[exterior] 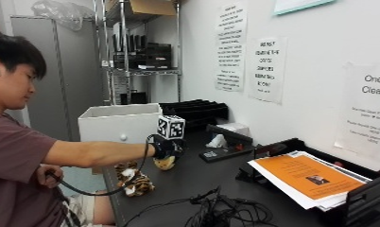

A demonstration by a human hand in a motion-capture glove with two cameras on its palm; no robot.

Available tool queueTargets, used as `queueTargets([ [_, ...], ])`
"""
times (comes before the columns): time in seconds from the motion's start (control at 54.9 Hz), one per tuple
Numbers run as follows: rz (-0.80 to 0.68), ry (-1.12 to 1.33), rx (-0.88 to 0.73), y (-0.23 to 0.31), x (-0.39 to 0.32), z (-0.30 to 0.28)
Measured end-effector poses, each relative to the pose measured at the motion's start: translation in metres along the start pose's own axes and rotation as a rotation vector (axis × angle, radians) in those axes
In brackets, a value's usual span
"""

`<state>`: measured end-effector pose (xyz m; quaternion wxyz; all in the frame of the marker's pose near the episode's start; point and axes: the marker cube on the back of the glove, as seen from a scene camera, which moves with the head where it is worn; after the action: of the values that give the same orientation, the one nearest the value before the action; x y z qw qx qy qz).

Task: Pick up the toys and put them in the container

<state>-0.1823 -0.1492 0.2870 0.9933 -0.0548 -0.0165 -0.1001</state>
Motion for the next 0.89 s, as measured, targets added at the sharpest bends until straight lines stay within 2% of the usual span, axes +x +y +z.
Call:
queueTargets([
  [0.2,-0.027,-0.004,-0.035,0.002,-0.011,-0.054],
  [0.619,-0.101,0.073,0.130,0.033,-0.081,-0.267],
  [0.746,-0.156,0.073,0.147,0.039,-0.122,-0.296],
  [0.892,-0.236,0.111,0.144,0.041,-0.179,-0.301],
])
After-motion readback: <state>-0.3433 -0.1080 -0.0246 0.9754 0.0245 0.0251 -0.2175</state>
